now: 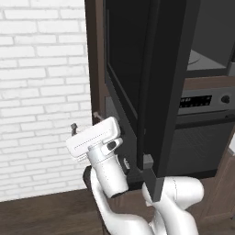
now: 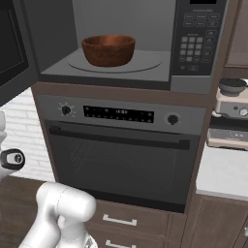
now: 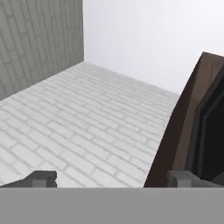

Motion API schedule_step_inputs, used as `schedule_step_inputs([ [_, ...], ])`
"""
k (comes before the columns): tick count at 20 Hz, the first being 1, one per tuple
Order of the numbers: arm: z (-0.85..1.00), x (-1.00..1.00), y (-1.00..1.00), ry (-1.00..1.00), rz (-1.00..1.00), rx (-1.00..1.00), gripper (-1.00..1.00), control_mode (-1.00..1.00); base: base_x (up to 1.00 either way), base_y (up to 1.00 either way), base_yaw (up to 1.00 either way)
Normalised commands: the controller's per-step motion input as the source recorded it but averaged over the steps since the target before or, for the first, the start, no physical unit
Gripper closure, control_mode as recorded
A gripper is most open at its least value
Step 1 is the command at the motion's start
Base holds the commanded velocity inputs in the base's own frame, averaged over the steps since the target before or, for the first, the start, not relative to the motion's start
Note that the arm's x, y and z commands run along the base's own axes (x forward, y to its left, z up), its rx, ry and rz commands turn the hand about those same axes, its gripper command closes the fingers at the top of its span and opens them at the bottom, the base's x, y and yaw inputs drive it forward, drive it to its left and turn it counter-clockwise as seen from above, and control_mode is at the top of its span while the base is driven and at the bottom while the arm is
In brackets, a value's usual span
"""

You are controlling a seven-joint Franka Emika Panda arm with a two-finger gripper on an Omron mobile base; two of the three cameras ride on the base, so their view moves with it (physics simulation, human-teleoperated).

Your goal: Open the microwave, place the bowl with waffle inside the microwave, then close the microwave door and turn it on.

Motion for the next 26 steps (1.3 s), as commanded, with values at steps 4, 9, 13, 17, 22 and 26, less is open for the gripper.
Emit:
schedule_step_inputs([
  [4, 0.08, -1.0, 0.77, -0.09, -0.2, 0.0, -1.0, -1.0, 0.0, 0.0, 0.0],
  [9, 0.18, -0.98, 0.65, -0.14, -0.24, 0.06, -1.0, -1.0, 0.0, 0.0, 0.0],
  [13, 0.35, -0.85, 0.59, -0.16, -0.23, 0.08, -1.0, -1.0, 0.0, 0.0, 0.0],
  [17, 0.31, -0.87, 0.58, -0.17, -0.25, 0.1, -1.0, -1.0, 0.0, 0.0, 0.0],
  [22, 0.3, -0.79, 0.39, -0.26, -0.27, 0.18, -1.0, -1.0, 0.0, 0.0, 0.0],
  [26, 0.29, -0.6, 0.09, -0.35, -0.28, 0.27, -1.0, -1.0, 0.0, 0.0, 0.0],
])
